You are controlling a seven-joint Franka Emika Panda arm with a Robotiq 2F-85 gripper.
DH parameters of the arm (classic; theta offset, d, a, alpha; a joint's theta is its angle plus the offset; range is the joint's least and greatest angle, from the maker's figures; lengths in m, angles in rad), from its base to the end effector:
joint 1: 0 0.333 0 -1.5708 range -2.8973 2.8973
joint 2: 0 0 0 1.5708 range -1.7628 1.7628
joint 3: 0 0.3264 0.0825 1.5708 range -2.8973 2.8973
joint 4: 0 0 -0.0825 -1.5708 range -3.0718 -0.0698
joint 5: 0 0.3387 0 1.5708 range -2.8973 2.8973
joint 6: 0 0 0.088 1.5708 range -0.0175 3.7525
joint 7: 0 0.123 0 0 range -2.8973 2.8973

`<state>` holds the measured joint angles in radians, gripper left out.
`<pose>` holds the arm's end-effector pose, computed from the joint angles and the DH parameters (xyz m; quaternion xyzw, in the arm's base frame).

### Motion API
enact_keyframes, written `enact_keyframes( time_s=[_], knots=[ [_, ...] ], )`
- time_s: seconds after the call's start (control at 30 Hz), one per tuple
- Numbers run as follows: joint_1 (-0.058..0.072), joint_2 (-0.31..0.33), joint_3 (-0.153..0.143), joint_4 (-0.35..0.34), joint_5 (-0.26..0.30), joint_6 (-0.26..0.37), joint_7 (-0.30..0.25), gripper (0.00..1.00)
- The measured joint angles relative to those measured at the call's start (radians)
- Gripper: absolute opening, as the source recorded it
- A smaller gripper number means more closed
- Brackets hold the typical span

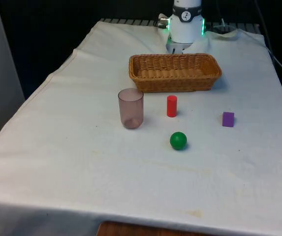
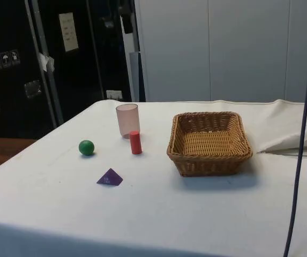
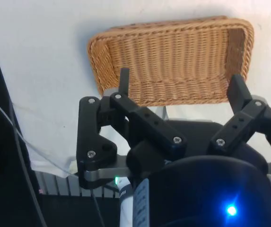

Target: Pick up the triangular block and place it into the basket.

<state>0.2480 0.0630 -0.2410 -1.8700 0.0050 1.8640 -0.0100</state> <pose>0.5278 0.0067 0.4829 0.9994 0.0077 -0.0336 0.0051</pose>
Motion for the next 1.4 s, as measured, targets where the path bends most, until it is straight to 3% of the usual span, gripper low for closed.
enact_keyframes(
  time_s=[0.8, 1.4],
  knots=[
    [0.013, 0.015, 0.109, -0.050, -0.052, 0.099, 0.137, 1.00],
    [0.018, 0.075, 0.143, -0.123, -0.053, 0.249, 0.172, 1.00]
  ],
)
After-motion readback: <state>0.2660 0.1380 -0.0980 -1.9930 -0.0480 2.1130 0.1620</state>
